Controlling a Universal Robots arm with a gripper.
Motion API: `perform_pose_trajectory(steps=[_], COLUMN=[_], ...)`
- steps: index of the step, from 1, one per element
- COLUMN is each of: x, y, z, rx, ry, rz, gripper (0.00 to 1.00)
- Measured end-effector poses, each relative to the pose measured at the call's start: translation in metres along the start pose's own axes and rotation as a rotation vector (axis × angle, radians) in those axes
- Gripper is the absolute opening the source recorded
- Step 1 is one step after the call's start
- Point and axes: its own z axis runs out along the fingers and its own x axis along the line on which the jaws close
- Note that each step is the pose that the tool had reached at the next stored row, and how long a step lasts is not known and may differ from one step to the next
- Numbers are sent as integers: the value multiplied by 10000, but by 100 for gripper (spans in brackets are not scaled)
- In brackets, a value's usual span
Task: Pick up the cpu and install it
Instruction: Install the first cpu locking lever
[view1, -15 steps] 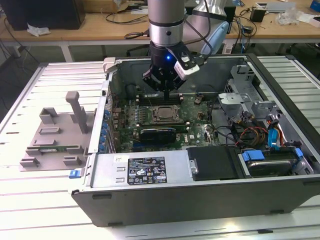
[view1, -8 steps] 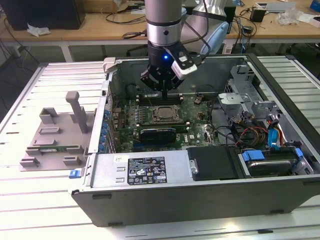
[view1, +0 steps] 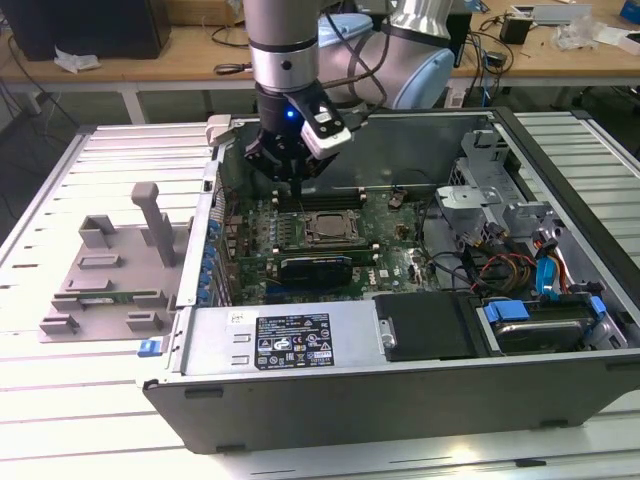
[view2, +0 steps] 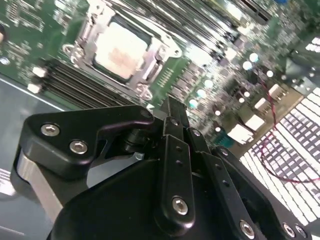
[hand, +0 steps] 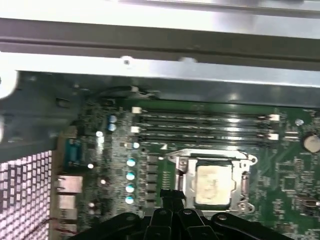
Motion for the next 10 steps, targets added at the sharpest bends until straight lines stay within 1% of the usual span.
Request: perform_pose_trajectory(steps=[2,3,4,5,6,8,9,10], x=[120,142,148,153,160,168,174,177], y=[13,14,14,14,15,15,15,15], z=[-2,-2,-2,-2,-2,-3,-3,-3], rx=[-2,-33,-109,-280,-616,-964,-1210,-1377], ry=[1,-1,-5,-19,-47,-74,-90,-103], rz=[0,0,0,4,15,26,32,36], gripper=[11,11,11,11,11,11,11,11])
